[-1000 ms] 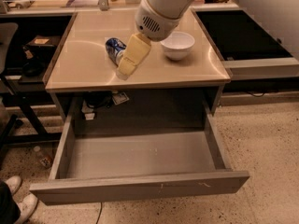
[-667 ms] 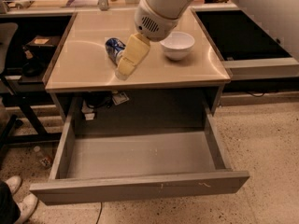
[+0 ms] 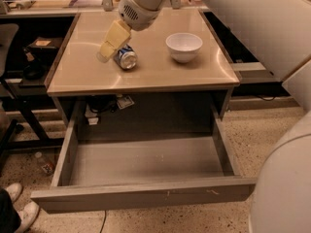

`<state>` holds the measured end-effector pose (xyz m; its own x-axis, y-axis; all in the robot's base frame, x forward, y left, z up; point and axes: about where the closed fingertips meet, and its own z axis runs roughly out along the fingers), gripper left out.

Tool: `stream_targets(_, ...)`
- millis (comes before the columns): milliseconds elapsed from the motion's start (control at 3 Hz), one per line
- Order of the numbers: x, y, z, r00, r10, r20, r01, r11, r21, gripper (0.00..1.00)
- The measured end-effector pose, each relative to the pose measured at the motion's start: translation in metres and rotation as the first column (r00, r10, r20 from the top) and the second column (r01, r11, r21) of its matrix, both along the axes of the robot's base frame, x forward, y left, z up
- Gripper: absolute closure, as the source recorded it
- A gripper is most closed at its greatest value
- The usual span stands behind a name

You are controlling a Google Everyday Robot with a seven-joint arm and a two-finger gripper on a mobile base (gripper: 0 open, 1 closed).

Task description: Place pepsi can into top drawer

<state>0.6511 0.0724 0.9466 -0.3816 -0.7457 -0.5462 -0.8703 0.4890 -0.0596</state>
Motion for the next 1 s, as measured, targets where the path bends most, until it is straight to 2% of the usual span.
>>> stream_targets(333, 0.000, 0.000, 0.000, 1.0000, 0.001, 0.000, -0.001, 1.000, 0.000, 0.00)
stream_targets(667, 0.017, 0.019, -0.005, 0.9997, -0.025, -0.004, 0.025, 0.999, 0.022, 0.00)
stream_targets(1000, 0.060, 0.050, -0.013, 0.9986, -0.051, -0.014, 0.052, 0.998, 0.041, 0.00)
